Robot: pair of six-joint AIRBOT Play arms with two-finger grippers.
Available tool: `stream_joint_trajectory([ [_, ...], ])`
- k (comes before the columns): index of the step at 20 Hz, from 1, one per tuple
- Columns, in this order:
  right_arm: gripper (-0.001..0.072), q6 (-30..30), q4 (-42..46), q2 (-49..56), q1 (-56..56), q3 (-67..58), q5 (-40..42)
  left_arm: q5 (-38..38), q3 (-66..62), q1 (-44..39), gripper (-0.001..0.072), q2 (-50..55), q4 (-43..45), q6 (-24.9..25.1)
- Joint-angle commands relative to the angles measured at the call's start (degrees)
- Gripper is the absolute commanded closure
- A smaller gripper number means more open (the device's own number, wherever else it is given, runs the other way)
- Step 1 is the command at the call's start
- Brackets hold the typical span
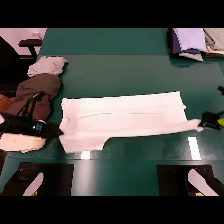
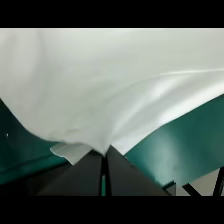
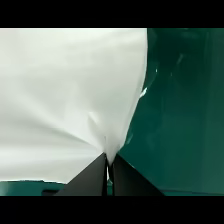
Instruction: Fold the shirts.
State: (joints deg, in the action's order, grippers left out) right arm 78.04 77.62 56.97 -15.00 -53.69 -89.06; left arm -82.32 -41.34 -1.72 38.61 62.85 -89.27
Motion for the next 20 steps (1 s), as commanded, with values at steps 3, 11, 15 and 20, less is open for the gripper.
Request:
stream_joint_trajectory([
  [3, 0.0695, 2.34, -1.68, 17.00, 7.56, -14.03, 7.45, 17.92, -8.48, 0.04, 0.0680, 19.39, 1.64, 7.13],
  [11, 0.0556, 2.21, -8.96, 37.13, 9.79, -31.06, 8.09, 27.23, -19.28, 0.04, 0.0669, 38.64, 1.40, 9.73],
  [15, 0.0258, -2.86, -18.60, 38.97, 5.22, -33.68, 6.58, 24.26, -23.06, 0.04, 0.0164, 38.27, 1.38, 9.14],
  [20, 0.0113, -5.14, -18.08, 35.93, -4.61, -25.68, 5.55, 19.50, -26.14, 0.02, 0.0618, 38.27, -3.28, 8.79],
])
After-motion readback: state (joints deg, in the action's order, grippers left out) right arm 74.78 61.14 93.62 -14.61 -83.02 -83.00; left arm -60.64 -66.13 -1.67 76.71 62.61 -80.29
